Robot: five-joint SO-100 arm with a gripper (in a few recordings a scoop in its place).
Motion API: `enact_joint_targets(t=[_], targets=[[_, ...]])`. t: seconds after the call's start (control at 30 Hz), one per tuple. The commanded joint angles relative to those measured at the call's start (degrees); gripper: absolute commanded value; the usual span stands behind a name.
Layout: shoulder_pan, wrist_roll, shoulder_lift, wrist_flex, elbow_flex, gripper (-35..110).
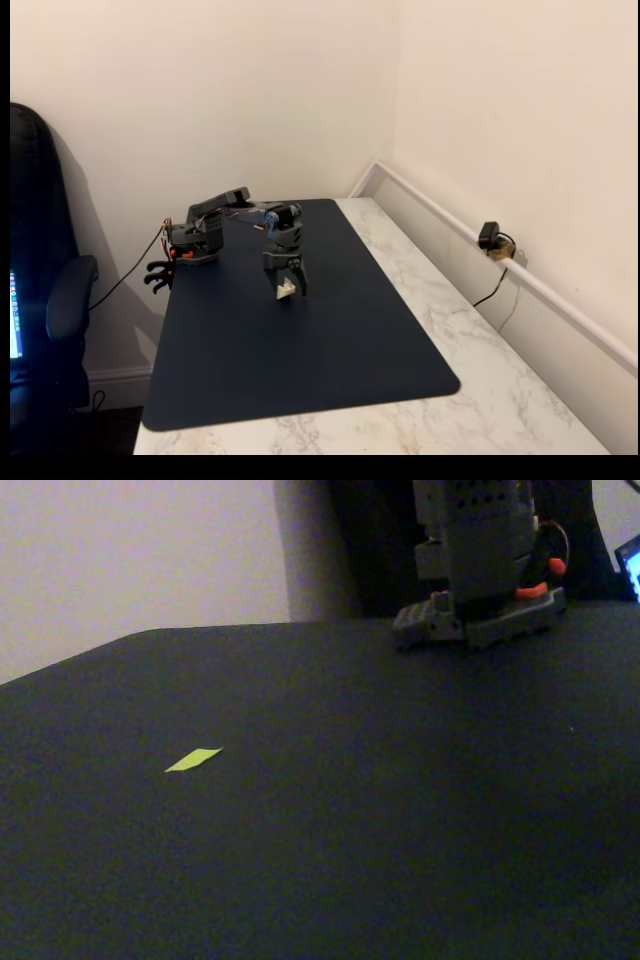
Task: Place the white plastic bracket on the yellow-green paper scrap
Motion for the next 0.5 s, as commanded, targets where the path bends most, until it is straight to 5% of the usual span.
enact_joint_targets(t=[0.0,0.1,0.47], targets=[[0.6,0.6,3.4,3.0,0.4,14],[1.0,1.2,3.8,3.0,0.6,1],[1.4,1.1,9.3,3.0,6.0,0]])
